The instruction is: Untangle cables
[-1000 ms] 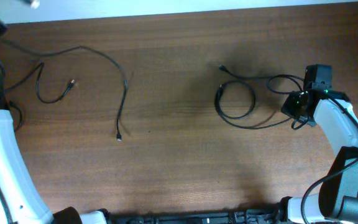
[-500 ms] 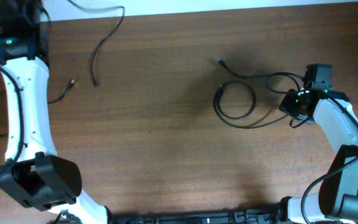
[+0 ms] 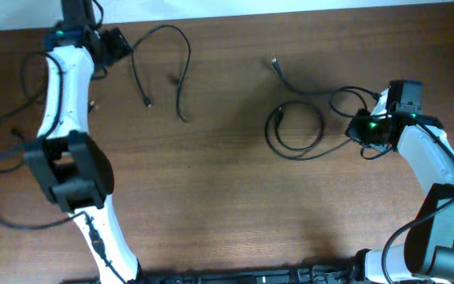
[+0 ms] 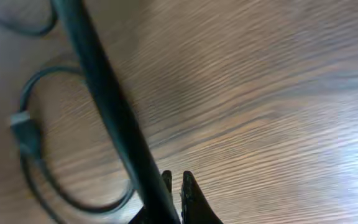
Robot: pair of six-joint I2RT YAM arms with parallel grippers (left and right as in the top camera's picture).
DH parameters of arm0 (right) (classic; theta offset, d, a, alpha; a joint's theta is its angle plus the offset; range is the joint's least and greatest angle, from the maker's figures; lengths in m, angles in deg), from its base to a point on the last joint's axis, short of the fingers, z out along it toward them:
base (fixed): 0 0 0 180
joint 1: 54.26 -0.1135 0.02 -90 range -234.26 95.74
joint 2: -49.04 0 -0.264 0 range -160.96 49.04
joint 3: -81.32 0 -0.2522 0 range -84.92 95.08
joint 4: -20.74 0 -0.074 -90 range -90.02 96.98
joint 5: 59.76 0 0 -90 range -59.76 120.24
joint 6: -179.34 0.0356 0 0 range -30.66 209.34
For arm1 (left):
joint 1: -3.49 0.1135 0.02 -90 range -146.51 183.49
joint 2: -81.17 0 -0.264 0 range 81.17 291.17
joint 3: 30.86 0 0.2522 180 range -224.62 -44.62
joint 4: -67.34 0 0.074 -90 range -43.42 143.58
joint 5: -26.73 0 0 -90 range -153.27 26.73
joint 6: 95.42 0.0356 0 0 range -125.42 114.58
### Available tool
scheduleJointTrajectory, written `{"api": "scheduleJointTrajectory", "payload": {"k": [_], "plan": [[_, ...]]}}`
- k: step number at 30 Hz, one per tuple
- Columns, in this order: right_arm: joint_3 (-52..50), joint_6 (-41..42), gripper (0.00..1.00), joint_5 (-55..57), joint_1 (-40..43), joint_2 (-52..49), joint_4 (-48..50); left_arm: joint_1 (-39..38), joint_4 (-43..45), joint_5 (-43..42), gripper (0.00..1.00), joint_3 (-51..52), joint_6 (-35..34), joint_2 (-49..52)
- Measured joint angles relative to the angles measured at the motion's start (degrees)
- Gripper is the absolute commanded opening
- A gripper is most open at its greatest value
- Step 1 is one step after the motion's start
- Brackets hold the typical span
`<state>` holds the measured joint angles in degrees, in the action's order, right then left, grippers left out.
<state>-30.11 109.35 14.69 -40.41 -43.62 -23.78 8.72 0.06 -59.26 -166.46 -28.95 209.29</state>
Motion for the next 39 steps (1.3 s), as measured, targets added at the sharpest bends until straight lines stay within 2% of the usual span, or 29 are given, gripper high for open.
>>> {"api": "scheduleJointTrajectory", "payload": {"k": [1, 2, 3, 4, 6, 9, 11, 12, 13, 15, 17, 20, 24, 29, 34, 36, 37, 38, 39], "plan": [[0.00, -2.12, 0.07, -4.61, -0.26, 0.02, 0.00, -0.11, -3.21, 0.98, 0.99, -2.40, 0.39, -2.97], [0.00, -4.28, 0.49, -7.63, -1.14, 0.00, 0.07, -0.22, -4.28, 0.70, 0.99, -3.19, 0.48, -5.07], [0.00, -6.97, 0.99, -10.49, -3.78, 0.00, 0.37, -0.76, -5.31, -0.92, 0.99, -3.96, 0.61, -8.39], [0.00, -9.35, 0.99, -10.64, -6.80, 0.00, 1.14, -2.27, -5.44, -4.98, 0.99, -4.72, 0.63, -10.97], [0.00, -6.25, 0.99, -1.20, -8.37, 0.02, 0.55, -6.43, -7.93, -15.63, 0.99, -4.59, 0.85, -10.99], [3.69, 0.76, 0.99, 10.71, -1.11, 0.00, -9.46, -16.00, -14.29, -20.00, 0.99, -4.00, 0.85, -10.91], [6.67, 2.12, 0.99, 11.02, 4.44, -0.02, -12.24, -23.10, -15.39, -20.02, 0.99, -0.70, -0.72, -10.91], [6.91, 2.51, 0.99, 9.86, 6.08, -0.02, -13.49, -27.26, -15.52, -18.18, 0.99, 3.56, -5.27, -10.88], [6.93, 2.56, 0.99, 8.85, 6.36, -0.02, -14.69, -31.78, -14.64, -15.43, 0.99, 9.84, -13.70, -10.78], [6.93, 2.69, 0.99, 7.48, 6.36, -0.02, -15.52, -37.79, -8.07, -13.29, 0.99, 18.75, -26.03, -10.51], [6.93, 2.75, 0.99, 5.73, 6.36, -0.04, -15.82, -42.86, 0.04, -11.65, 0.99, 25.18, -33.59, -10.49], [6.93, 2.73, 0.99, 3.96, 6.36, -0.04, -17.09, -48.81, 3.65, -8.00, 0.99, 29.16, -41.24, -10.45], [6.93, 2.73, 0.99, 2.49, 6.36, -0.04, -17.16, -48.83, 3.06, -6.71, 0.99, 29.07, -42.38, -3.13], [6.93, 2.75, 0.99, 2.34, 6.36, -0.04, -17.22, -49.00, 4.33, -3.56, 1.00, 28.94, -42.27, -3.06], [6.93, 2.71, 0.99, 2.34, 6.36, -0.04, -17.22, -53.20, 4.83, 4.09, 1.00, 25.57, -38.16, -1.99], [6.93, 2.75, 0.98, 2.32, 6.34, -0.04, -17.22, -53.40, 2.21, 6.12, 1.00, 22.91, -35.01, 1.66], [6.93, 2.75, 0.99, 2.27, 6.19, -0.04, -17.20, -53.40, -1.95, 6.19, 0.75, 20.00, -34.14, 3.10], [6.93, 2.75, 0.99, 2.10, 5.86, -0.04, -17.22, -53.29, -4.61, 6.14, 0.59, 18.43, -33.90, 3.74], [6.93, 2.75, 0.99, 2.08, 4.70, -0.04, -17.03, -53.09, -11.39, 5.55, 0.20, 16.31, -33.83, 4.63]]}}
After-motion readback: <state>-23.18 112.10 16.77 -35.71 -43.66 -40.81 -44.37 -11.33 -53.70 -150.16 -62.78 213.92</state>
